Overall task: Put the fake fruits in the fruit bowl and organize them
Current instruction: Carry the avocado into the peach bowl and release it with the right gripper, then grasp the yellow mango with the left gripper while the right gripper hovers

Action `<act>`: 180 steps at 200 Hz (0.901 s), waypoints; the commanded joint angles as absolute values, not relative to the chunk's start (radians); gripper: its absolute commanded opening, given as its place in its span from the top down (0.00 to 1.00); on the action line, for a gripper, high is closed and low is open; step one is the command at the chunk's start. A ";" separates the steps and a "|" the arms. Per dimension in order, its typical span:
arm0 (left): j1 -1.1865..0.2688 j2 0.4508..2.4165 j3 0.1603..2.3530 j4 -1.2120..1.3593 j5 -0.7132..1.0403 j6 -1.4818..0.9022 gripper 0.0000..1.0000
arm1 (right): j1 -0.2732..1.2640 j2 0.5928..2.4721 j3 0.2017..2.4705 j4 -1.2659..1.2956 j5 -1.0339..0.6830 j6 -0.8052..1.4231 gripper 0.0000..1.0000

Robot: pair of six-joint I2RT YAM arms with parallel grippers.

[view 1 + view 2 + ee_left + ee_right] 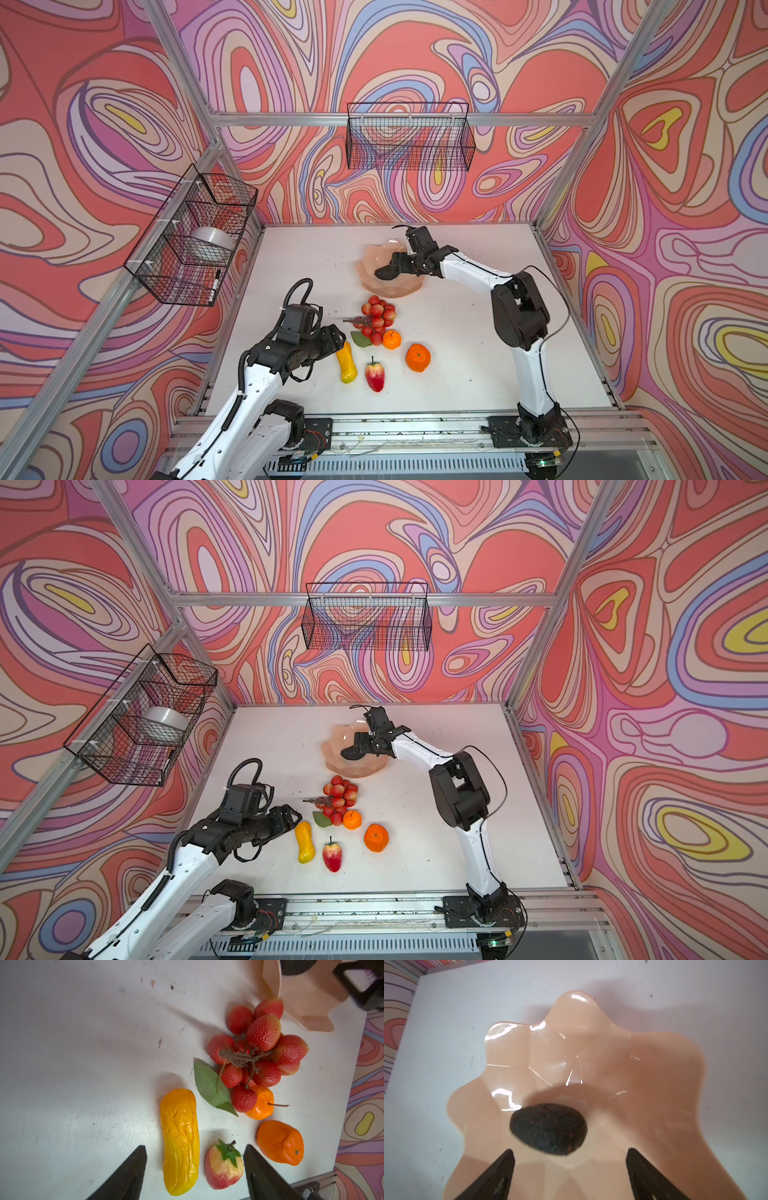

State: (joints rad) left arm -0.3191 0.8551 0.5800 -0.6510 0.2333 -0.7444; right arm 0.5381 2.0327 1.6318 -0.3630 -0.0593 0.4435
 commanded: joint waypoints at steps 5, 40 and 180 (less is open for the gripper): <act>-0.379 0.916 0.540 -0.571 0.169 -0.833 0.31 | 0.542 1.819 1.497 -0.234 -0.029 0.471 0.09; -0.438 1.012 0.526 -0.512 0.133 -0.852 0.32 | 0.542 1.639 1.294 -0.213 0.017 0.498 0.08; -0.460 1.009 0.623 -0.707 0.105 -0.743 0.53 | 0.495 1.567 1.116 -0.104 0.003 0.543 0.06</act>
State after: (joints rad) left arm -0.4526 0.9741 0.6582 -0.6540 0.0883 -0.7368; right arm 0.5026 1.5524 1.1049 -0.1223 0.0116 0.5404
